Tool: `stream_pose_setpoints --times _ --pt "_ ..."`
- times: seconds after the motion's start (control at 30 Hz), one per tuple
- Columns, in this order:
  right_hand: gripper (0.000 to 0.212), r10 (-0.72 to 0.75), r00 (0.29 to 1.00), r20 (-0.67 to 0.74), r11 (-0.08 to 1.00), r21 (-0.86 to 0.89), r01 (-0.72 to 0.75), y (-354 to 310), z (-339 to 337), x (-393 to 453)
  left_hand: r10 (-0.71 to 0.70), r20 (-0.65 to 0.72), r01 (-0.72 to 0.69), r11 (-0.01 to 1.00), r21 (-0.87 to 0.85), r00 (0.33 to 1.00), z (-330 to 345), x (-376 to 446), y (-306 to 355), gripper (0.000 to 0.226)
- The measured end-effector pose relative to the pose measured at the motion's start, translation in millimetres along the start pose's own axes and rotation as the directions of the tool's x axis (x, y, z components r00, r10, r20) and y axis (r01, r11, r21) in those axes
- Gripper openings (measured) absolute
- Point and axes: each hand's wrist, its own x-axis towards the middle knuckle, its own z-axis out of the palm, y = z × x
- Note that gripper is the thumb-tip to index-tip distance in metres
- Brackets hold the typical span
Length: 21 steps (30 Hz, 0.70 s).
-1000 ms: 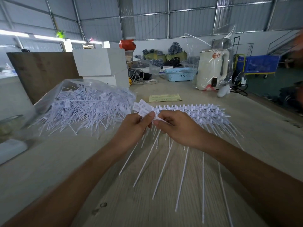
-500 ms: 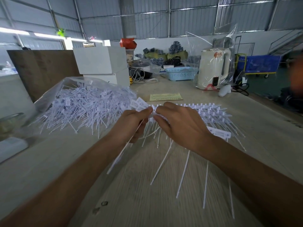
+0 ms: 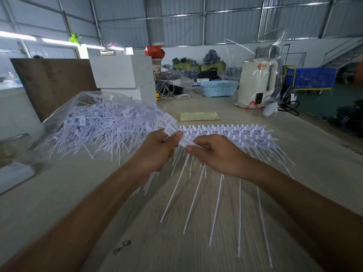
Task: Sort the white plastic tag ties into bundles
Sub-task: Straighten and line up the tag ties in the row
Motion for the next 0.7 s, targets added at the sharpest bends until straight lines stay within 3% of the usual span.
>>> stream_pose_setpoints --times 0.17,0.27,0.33,0.4,0.5,0.57,0.7 --pt "0.041 -0.037 0.998 -0.049 0.969 -0.246 0.024 3 -5 0 -0.035 -0.006 0.035 0.999 0.0 0.999 -1 2 1 0.046" --pt "0.039 -0.085 0.996 -0.034 0.962 -0.261 0.073 7 -7 -2 -0.011 -0.025 0.013 0.998 0.057 1.0 -4 4 0 0.05" --pt "0.038 -0.123 0.992 0.029 0.978 -0.167 0.126 10 -8 -3 0.115 -0.065 -0.094 0.959 0.268 0.991 -7 7 -2 0.047" --pt "0.034 -0.146 0.986 0.081 0.987 -0.05 0.15 11 -10 -4 0.251 -0.071 -0.184 0.849 0.496 0.965 -7 8 -4 0.047" --pt "0.029 -0.126 0.981 0.145 0.991 0.053 0.12 12 -15 -5 0.39 -0.05 -0.254 0.687 0.681 0.92 -5 5 -7 0.046" --pt "0.027 -0.08 0.972 0.222 0.988 0.149 0.047 13 -21 -6 0.455 -0.008 -0.308 0.615 0.726 0.89 -5 3 -8 0.05" --pt "0.034 -0.001 0.924 0.382 0.961 0.256 -0.105 12 -39 -10 0.495 0.042 -0.391 0.628 0.673 0.868 -6 2 -8 0.052"
